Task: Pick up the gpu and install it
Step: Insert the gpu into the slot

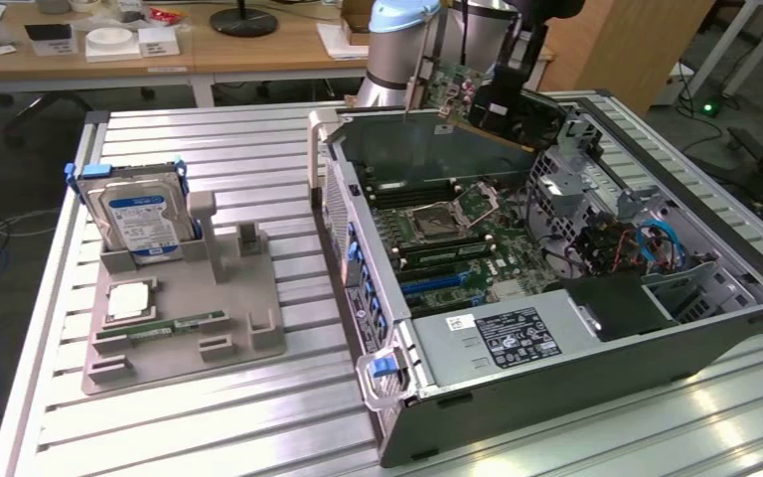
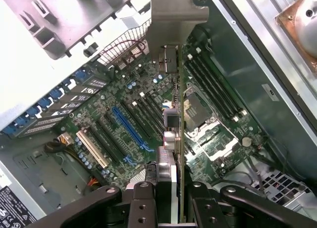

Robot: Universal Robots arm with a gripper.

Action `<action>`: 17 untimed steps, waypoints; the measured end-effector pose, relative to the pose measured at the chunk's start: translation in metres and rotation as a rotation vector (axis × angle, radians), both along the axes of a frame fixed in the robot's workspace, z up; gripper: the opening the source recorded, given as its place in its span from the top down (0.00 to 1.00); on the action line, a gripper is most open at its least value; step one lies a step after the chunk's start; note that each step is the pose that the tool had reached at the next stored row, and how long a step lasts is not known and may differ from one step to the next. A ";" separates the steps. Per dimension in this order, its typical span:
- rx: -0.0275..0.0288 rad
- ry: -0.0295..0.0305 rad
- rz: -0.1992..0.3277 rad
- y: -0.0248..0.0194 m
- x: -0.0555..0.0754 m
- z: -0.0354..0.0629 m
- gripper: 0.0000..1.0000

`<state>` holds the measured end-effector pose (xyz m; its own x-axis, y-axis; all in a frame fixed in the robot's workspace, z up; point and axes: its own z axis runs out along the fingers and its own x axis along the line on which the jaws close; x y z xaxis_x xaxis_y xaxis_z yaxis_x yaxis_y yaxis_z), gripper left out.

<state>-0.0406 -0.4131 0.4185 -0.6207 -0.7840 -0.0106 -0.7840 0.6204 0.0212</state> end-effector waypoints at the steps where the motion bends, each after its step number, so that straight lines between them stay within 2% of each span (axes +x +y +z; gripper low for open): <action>1: 0.0001 0.0000 0.006 0.0000 0.000 0.0000 0.72; 17: 0.0000 0.0000 0.106 0.0000 0.000 0.0000 0.72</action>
